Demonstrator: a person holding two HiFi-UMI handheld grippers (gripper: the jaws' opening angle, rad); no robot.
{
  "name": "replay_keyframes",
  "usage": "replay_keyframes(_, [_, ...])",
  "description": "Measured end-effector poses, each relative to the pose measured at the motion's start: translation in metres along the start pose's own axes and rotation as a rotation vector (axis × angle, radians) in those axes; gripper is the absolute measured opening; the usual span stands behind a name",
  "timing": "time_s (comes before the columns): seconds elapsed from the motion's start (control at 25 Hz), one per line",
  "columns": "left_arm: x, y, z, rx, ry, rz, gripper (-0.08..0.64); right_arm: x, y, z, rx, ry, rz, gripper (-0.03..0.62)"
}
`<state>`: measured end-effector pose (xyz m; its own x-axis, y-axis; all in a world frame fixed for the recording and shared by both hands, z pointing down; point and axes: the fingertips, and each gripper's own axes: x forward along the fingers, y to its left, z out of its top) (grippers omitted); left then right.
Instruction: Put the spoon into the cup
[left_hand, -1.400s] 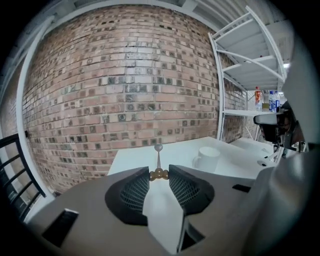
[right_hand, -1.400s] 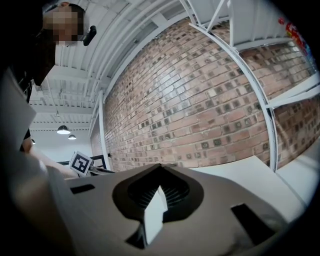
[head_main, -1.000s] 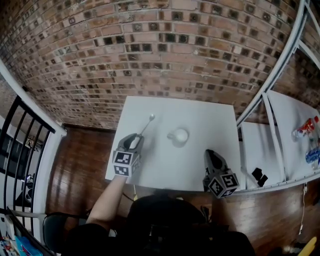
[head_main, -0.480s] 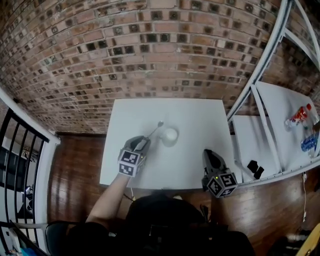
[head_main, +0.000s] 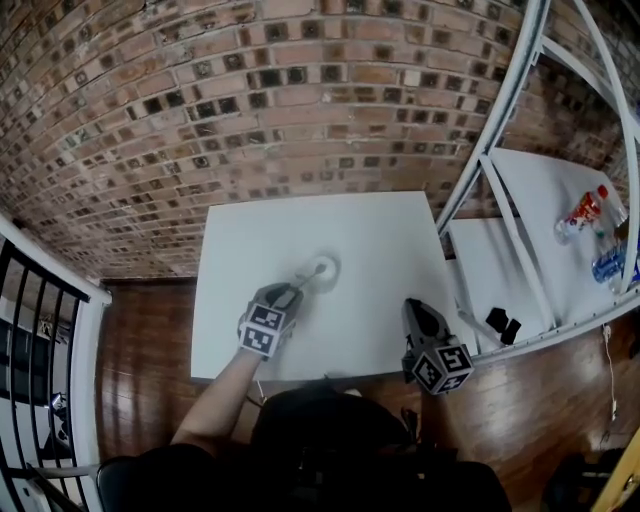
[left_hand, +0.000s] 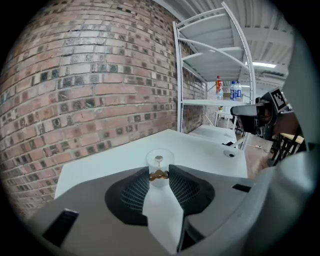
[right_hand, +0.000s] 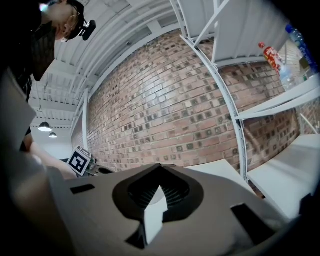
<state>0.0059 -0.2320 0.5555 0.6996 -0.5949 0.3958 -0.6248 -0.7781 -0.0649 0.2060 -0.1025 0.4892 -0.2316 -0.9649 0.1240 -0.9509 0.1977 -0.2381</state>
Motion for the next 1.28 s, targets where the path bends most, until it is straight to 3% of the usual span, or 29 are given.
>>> replay_keyframes(0.64, [0.051,0.005,-0.002,-0.012,0.084,-0.02,0.124,-0.009,-0.013,0.006,0.004,-0.018,-0.051,0.005])
replay_keyframes(1.16, [0.063,0.001,-0.003,-0.035,0.074,-0.04,0.13,-0.007,-0.018,0.007,0.004,-0.01,-0.061,0.005])
replay_keyframes(1.28, [0.062,-0.002,-0.008,-0.058,0.086,-0.058,0.192,-0.006,-0.014,0.007,0.008,-0.011,-0.054,0.005])
